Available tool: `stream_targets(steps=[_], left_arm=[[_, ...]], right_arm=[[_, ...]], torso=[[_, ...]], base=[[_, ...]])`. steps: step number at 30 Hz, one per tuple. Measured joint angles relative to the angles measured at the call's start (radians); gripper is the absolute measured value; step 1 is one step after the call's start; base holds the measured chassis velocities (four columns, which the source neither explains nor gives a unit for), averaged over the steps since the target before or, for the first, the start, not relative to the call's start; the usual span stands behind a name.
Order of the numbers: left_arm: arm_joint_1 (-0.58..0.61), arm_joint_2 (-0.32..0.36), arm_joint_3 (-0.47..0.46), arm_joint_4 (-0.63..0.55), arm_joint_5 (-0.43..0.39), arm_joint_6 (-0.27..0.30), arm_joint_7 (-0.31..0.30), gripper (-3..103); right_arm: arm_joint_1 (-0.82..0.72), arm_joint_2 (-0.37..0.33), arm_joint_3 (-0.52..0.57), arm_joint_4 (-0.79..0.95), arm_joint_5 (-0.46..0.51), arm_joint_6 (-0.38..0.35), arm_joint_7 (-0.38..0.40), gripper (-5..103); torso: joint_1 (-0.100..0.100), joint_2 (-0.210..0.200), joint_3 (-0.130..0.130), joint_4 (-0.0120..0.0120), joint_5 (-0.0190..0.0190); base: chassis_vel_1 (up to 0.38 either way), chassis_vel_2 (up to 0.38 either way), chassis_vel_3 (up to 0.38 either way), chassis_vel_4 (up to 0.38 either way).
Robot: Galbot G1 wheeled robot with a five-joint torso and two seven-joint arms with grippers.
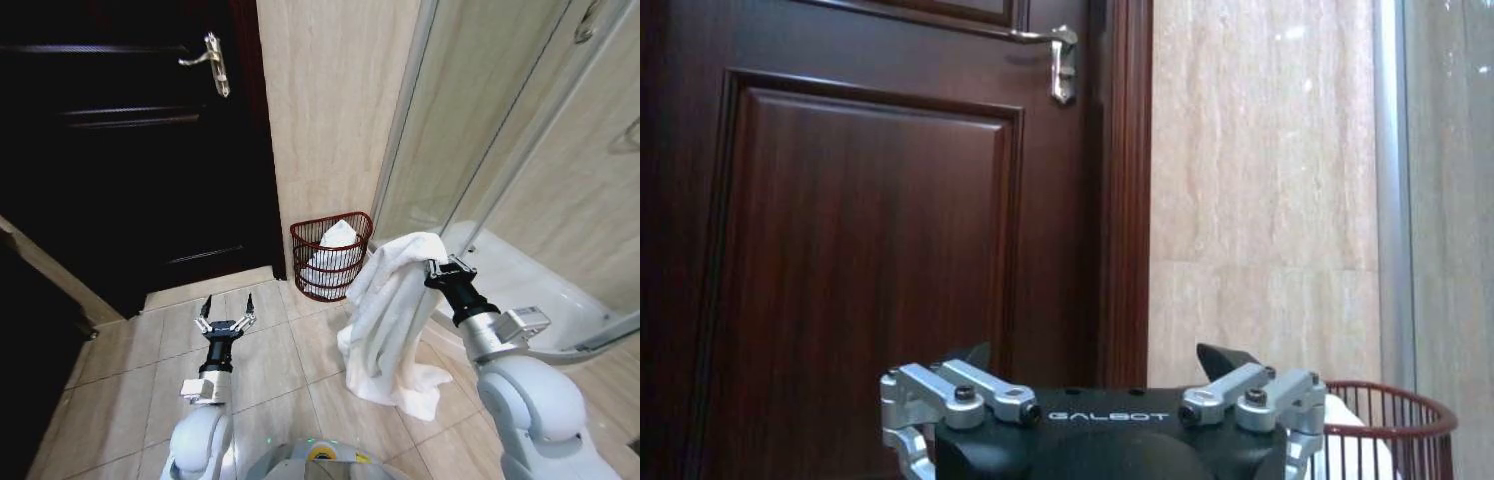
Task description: Discard the used towel into the hamper.
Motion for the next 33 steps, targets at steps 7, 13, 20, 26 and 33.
stream_targets(steps=[7, 13, 20, 26, 33], left_arm=[[0.000, 0.003, -0.004, -0.001, -0.003, -0.005, 0.000, 100], [0.004, 0.002, -0.002, 0.000, -0.005, -0.008, 0.001, 100], [0.005, 0.002, -0.003, 0.001, -0.006, -0.009, 0.001, 100], [0.003, 0.002, -0.004, 0.002, -0.005, -0.009, 0.003, 100], [0.002, 0.001, -0.003, 0.004, -0.001, -0.009, 0.012, 100]], right_arm=[[0.001, 0.003, -0.004, 0.000, 0.003, 0.015, 0.003, 8], [-0.002, 0.004, -0.003, 0.000, 0.004, 0.026, 0.010, 8], [-0.001, 0.004, -0.001, 0.000, 0.003, 0.026, 0.010, 8], [0.000, 0.005, 0.002, 0.000, 0.013, 0.025, 0.024, 8], [0.001, 0.008, 0.017, -0.007, 0.021, 0.021, 0.031, 8]], torso=[[0.006, 0.022, 0.016, 0.0001, 0.0000], [0.012, 0.047, 0.035, 0.0000, 0.0000], [0.016, 0.064, 0.048, 0.0001, 0.0000], [0.020, 0.076, 0.057, 0.0001, 0.0003], [0.025, 0.092, 0.068, 0.0001, 0.0001]], base=[[0.000, 0.000, 0.000, 0.000], [0.000, 0.000, 0.000, 0.000], [0.046, 0.052, 0.052, 0.046], [0.075, 0.083, 0.081, 0.084], [0.109, 0.116, 0.097, 0.122]])
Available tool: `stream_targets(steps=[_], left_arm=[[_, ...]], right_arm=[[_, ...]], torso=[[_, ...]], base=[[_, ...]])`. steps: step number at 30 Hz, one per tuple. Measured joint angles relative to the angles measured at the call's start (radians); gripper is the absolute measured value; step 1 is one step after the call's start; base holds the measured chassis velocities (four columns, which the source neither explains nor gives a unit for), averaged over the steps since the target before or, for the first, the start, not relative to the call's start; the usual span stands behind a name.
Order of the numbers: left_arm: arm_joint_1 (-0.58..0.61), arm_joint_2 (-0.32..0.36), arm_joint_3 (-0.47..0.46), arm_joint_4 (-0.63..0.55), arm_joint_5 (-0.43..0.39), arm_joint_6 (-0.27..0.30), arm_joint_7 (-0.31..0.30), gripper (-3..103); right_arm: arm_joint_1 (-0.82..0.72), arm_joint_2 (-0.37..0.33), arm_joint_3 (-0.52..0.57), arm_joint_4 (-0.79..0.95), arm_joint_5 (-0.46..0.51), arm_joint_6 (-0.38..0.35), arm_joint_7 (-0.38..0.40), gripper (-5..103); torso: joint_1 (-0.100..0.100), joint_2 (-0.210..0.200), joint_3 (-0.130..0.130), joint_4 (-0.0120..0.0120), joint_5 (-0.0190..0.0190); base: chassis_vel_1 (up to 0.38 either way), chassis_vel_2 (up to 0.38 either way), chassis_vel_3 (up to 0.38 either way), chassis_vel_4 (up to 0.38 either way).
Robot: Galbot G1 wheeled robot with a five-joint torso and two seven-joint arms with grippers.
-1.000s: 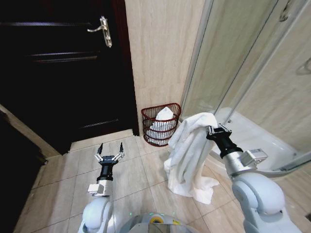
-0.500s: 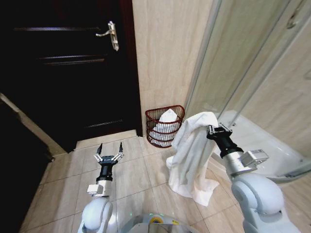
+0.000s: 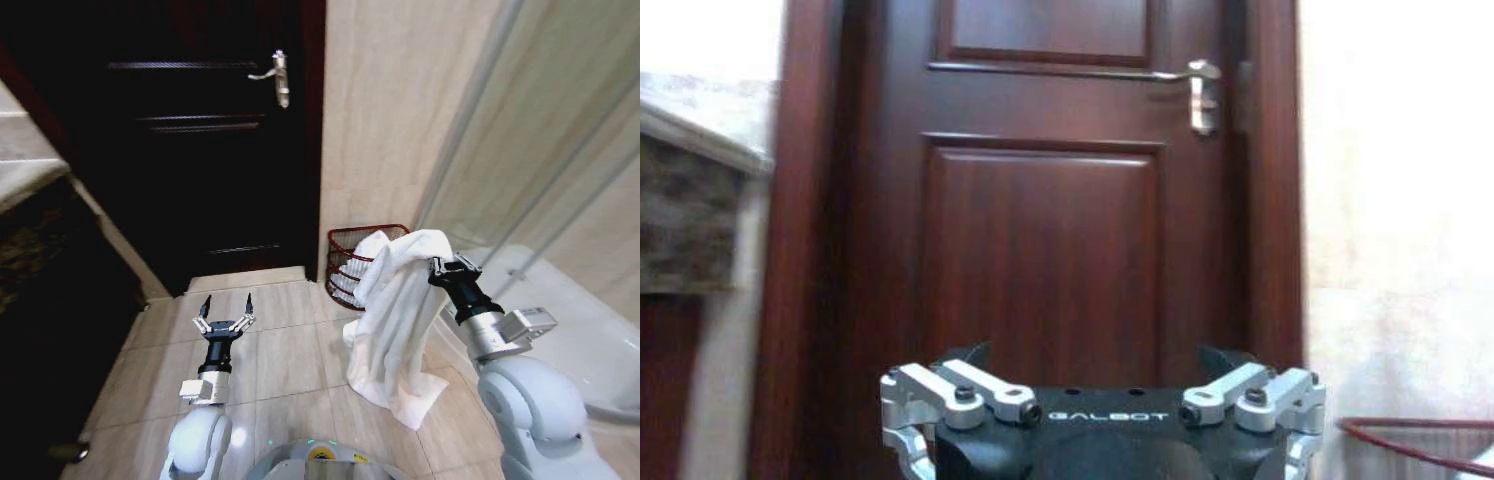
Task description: Discard the used towel into the hamper.
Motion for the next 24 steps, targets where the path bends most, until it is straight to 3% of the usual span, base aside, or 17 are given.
stream_targets(steps=[9, 24], left_arm=[[0.004, 0.003, -0.007, 0.000, 0.023, 0.004, -0.002, 100], [0.000, -0.005, -0.002, -0.005, 0.051, 0.008, -0.009, 100]], right_arm=[[-0.016, 0.013, 0.002, 0.000, 0.002, 0.026, 0.008, 8], [-0.024, 0.016, 0.006, 0.003, -0.001, 0.038, 0.018, 8]], torso=[[0.007, 0.017, 0.011, 0.0003, 0.0001], [0.013, 0.037, 0.024, 0.0008, 0.0000]], base=[[0.102, 0.118, 0.119, 0.096], [0.000, -0.002, -0.002, 0.000]])
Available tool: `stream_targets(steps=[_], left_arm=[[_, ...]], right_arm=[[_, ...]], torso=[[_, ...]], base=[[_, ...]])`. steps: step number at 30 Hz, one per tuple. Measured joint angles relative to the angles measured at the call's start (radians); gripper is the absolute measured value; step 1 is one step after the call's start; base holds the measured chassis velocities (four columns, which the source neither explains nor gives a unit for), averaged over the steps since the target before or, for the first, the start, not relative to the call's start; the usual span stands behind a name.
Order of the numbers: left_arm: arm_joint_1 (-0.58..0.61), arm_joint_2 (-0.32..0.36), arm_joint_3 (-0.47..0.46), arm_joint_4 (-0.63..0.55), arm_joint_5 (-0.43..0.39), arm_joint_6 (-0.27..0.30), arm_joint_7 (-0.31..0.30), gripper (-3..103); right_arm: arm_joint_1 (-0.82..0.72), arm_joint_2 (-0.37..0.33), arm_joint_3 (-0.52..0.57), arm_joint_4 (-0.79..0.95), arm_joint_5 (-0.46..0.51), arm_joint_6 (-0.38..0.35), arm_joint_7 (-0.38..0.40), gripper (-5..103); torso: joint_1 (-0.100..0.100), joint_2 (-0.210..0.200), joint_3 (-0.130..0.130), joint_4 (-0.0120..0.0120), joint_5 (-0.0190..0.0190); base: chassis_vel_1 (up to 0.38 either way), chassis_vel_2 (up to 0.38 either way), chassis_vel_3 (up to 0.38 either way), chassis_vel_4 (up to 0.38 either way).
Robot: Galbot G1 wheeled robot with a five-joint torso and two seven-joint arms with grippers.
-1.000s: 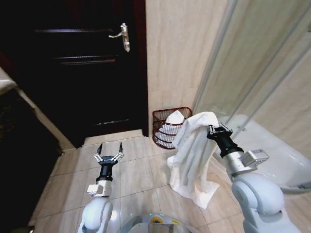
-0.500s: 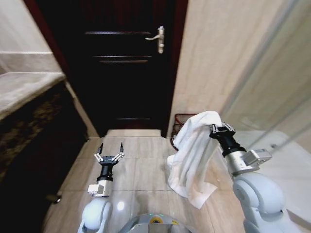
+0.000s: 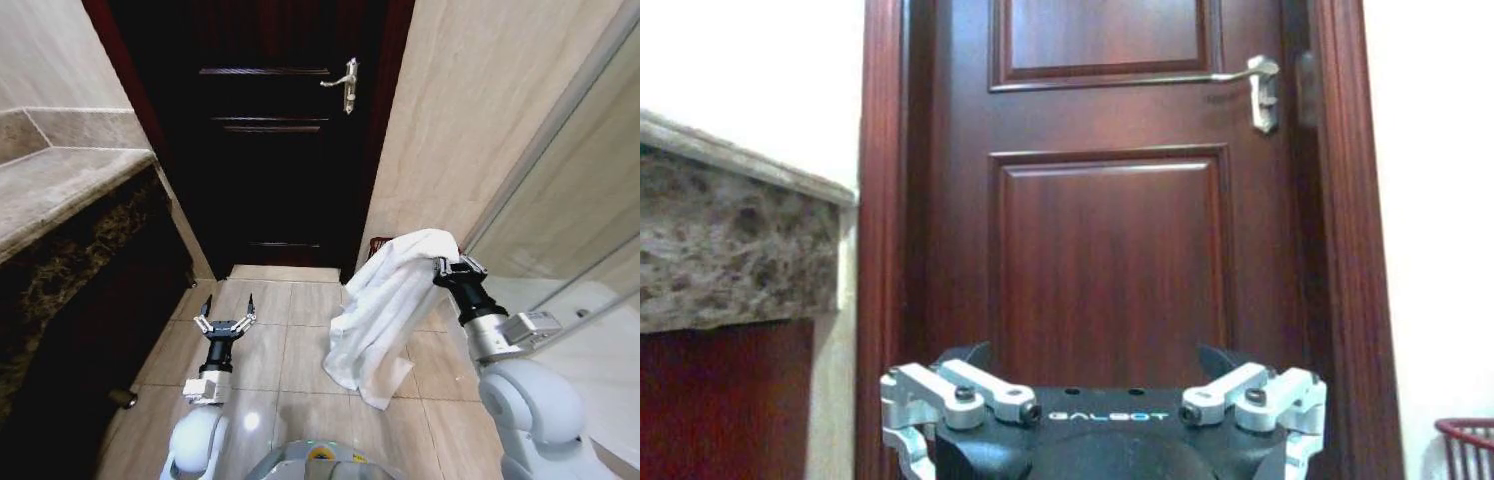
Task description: Discard the used towel into the hamper.
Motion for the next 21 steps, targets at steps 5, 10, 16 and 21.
stream_targets(steps=[5, 10, 16, 21], left_arm=[[-0.001, -0.001, 0.000, -0.005, 0.002, 0.003, 0.000, 100], [0.000, -0.002, 0.001, -0.009, 0.004, 0.003, 0.000, 100], [0.004, -0.005, 0.003, -0.022, 0.004, 0.014, 0.001, 100], [0.006, -0.006, 0.003, -0.025, 0.004, 0.016, 0.002, 100]], right_arm=[[-0.002, 0.002, 0.000, 0.003, -0.002, 0.001, 0.000, 8], [-0.008, 0.003, 0.002, 0.006, -0.003, 0.003, 0.000, 8], [-0.020, 0.004, 0.004, 0.012, -0.010, 0.012, -0.002, 8], [-0.022, 0.004, 0.004, 0.013, -0.011, 0.015, -0.003, 8]], torso=[[0.003, 0.010, 0.007, -0.0001, 0.0000], [0.006, 0.019, 0.012, -0.0001, 0.0000], [0.012, 0.033, 0.021, 0.0001, 0.0000], [0.016, 0.044, 0.028, 0.0003, -0.0001]], base=[[-0.061, -0.055, -0.053, -0.048], [-0.060, -0.060, -0.072, -0.054], [-0.025, -0.026, -0.026, -0.023], [0.000, 0.000, 0.000, 0.000]])
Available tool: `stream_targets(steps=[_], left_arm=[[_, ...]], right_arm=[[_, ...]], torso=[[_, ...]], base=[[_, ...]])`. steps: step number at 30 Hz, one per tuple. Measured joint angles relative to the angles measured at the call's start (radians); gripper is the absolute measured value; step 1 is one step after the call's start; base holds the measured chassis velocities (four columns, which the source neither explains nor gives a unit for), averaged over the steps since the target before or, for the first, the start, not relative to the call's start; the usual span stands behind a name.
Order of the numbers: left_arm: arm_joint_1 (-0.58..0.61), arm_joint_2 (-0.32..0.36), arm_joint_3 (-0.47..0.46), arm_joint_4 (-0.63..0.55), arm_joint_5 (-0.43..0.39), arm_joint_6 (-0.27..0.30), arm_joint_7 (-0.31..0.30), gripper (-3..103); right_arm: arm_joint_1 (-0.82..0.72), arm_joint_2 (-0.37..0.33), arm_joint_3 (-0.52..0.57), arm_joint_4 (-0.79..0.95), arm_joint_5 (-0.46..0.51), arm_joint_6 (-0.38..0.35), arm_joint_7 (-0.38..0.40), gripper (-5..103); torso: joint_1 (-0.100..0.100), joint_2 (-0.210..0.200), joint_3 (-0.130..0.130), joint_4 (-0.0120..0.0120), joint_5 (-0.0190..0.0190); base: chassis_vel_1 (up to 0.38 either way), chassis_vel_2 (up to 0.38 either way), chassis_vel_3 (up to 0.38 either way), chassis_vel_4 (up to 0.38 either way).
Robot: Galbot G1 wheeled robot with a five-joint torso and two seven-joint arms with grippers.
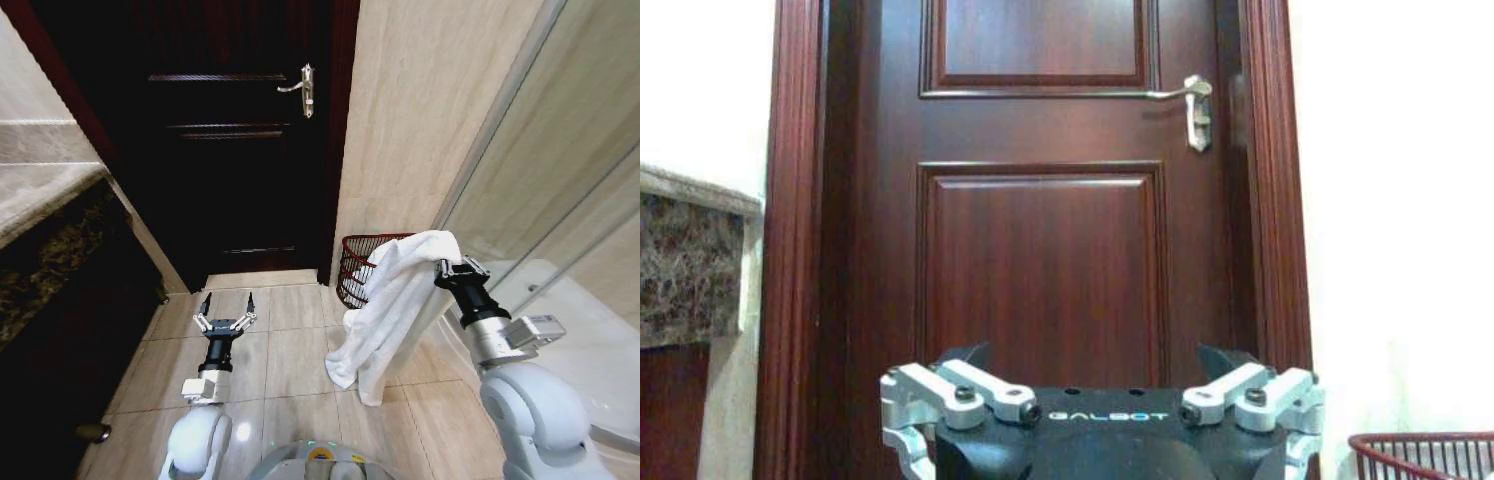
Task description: Discard the used towel into the hamper.
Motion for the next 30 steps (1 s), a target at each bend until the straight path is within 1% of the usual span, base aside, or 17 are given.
stream_targets(steps=[10, 20, 24, 29, 30], left_arm=[[0.000, -0.002, 0.000, -0.010, 0.015, 0.000, 0.000, 100], [-0.008, -0.006, 0.001, -0.024, 0.026, 0.013, 0.000, 100], [-0.012, -0.008, 0.004, -0.028, 0.030, 0.018, 0.000, 100], [-0.018, -0.009, 0.008, -0.031, 0.034, 0.030, -0.002, 100], [-0.018, -0.009, 0.008, -0.031, 0.034, 0.030, -0.002, 100]], right_arm=[[-0.006, -0.001, 0.001, 0.006, 0.000, 0.002, 0.001, 8], [-0.003, -0.006, 0.001, 0.007, 0.003, 0.000, 0.007, 8], [-0.003, -0.010, 0.007, 0.007, 0.008, -0.002, 0.010, 8], [-0.008, -0.008, 0.012, 0.007, 0.009, -0.002, 0.011, 8], [-0.008, -0.008, 0.012, 0.007, 0.009, -0.002, 0.011, 8]], torso=[[0.017, 0.045, 0.029, -0.0001, 0.0001], [0.026, 0.069, 0.043, 0.0001, 0.0000], [0.032, 0.083, 0.051, 0.0000, 0.0000], [0.041, 0.110, 0.069, 0.0000, 0.0001], [0.041, 0.110, 0.069, 0.0000, 0.0001]], base=[[0.000, 0.000, 0.000, 0.000], [0.000, 0.000, 0.000, 0.000], [0.000, 0.000, 0.000, 0.000], [-0.005, -0.007, -0.010, -0.006], [0.000, 0.000, 0.000, 0.000]])
